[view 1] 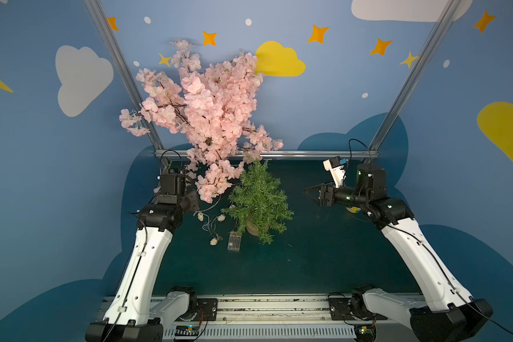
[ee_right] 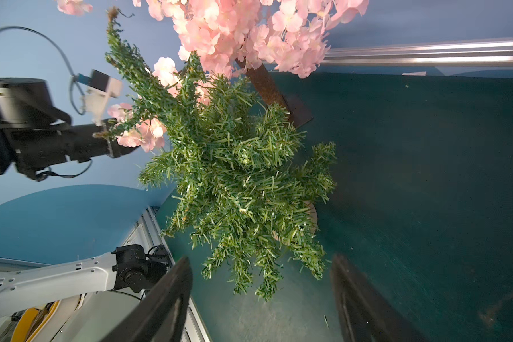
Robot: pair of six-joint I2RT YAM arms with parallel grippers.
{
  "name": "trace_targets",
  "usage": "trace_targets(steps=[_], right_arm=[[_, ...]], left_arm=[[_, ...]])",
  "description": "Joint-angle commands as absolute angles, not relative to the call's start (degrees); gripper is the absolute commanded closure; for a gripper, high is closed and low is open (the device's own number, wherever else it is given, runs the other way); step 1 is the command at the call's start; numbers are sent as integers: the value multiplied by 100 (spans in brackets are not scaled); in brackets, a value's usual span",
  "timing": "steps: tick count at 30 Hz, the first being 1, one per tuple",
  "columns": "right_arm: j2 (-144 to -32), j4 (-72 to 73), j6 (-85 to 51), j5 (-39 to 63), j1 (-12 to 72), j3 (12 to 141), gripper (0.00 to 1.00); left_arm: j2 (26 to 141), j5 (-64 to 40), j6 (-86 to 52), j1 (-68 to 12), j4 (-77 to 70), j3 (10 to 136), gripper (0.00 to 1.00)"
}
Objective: Remove string lights from the small christmas tree
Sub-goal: Remove the light string from the Christmas tree, then place the light string at the center of the board.
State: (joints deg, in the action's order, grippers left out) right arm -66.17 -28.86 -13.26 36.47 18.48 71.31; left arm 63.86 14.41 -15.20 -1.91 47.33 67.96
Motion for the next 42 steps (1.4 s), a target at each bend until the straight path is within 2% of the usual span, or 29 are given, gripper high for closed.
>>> trace_targets(steps=[1,5,9,13,18,23,27,31,36,38,39,40,41,42], right_arm=[[-6542,-3005,-1309,3646,1868,7049,26],[-6555,-2973,-1273,3595,1872,6984,25],[-6651,-2880,-1307,3650,1872,6957,26],[-6731,-2780,-1316,3669,1881,6930,25],[-6794,-2632,-1379,3709,1907,6876,26],[-6869,-2391,-1521,3764,1983,6802,26],[-6953,-2263,-1573,3737,2098,6781,26],[-6921,-2237,-1590,3732,2326,6829,26],[-6512,-2010,-1764,3533,3199,6777,25],[-6444,-2001,-1759,3319,3666,6813,25],[-6442,-2019,-1745,3203,3840,6838,25],[-6449,-2052,-1722,3080,4011,6863,25],[-6475,-2107,-1685,2989,4154,6888,26],[-6496,-2158,-1640,2919,4239,6907,25]], left_arm=[[6499,1714,-1527,73,4474,6604,97],[6573,2074,-1687,264,4792,6566,97],[6110,2188,-1814,444,4963,6388,97],[5617,1782,-1723,536,5046,6217,97],[5132,507,-1559,404,5387,6561,97],[4587,325,-1794,-338,5993,7081,97],[4338,-279,-1737,-1022,5568,7093,97],[4556,-194,-1534,-1771,5519,7265,96],[4614,62,-1599,-2357,5234,7062,97],[4699,520,-1773,-2390,5360,6908,97],[4771,922,-1908,-2381,5526,6856,95],[4834,1428,-2086,-2385,5738,6783,89],[4887,1917,-2239,-2383,5948,6734,78],[4925,2249,-2357,-2380,6108,6707,57]])
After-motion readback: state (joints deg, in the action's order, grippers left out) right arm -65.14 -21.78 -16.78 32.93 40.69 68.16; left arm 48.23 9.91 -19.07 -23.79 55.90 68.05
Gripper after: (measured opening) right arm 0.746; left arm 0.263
